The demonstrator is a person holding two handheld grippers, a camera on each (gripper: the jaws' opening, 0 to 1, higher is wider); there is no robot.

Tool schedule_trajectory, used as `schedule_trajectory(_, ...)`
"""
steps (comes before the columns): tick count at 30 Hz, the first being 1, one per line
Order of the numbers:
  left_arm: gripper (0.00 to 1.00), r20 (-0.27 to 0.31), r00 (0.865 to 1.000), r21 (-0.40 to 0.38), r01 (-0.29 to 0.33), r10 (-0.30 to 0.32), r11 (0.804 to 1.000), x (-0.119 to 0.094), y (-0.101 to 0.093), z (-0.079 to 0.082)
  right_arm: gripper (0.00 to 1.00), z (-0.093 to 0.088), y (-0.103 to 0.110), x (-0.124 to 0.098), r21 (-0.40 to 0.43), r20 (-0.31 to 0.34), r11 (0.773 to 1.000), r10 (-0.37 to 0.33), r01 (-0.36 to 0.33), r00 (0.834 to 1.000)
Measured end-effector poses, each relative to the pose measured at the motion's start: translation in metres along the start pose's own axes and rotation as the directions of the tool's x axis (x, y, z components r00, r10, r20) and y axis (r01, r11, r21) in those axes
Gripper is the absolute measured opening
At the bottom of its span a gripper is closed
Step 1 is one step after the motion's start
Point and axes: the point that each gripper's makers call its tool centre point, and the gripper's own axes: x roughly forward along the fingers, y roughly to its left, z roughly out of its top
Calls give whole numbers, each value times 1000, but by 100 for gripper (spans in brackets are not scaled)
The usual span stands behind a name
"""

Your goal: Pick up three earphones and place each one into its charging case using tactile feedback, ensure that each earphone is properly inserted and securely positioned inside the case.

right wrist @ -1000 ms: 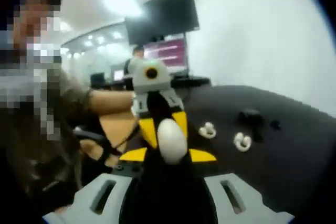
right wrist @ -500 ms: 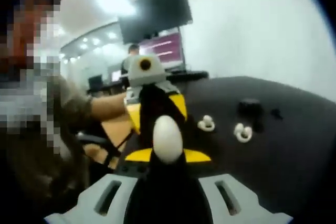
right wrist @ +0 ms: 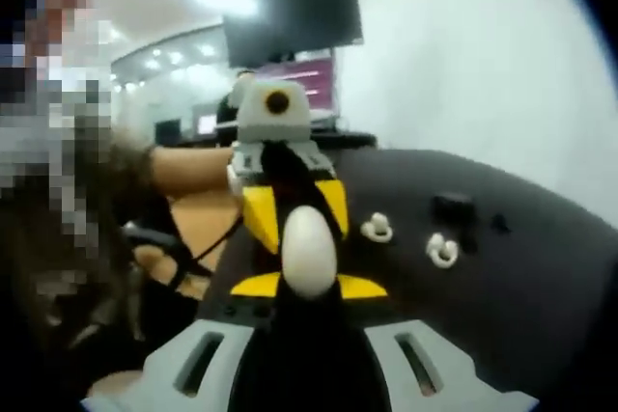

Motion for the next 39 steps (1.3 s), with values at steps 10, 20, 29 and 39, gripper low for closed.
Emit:
schedule_trajectory(10, 17, -73, 994, -282, 63, -87, 957, 3, 3, -3, 21, -2, 0, -1, -69, -6, 998, -10, 10, 1000)
schedule_trajectory(20, 17, -83, 994, -62, 62, -67, 996, 7, -16, -4, 24, 5, 7, 0, 78, 22, 995, 58, -59, 998)
schedule_trajectory(29, 17, -71, 989, -363, 95, -129, 927, 4, -15, 0, 22, 2, 14, -1, -168, 12, 986, 21, -19, 1000)
schedule_trajectory(39, 14, 46, 996, -147, -72, 79, 986, -24, 28, 38, 22, 1, 9, -3, -69, 17, 997, 32, -31, 999)
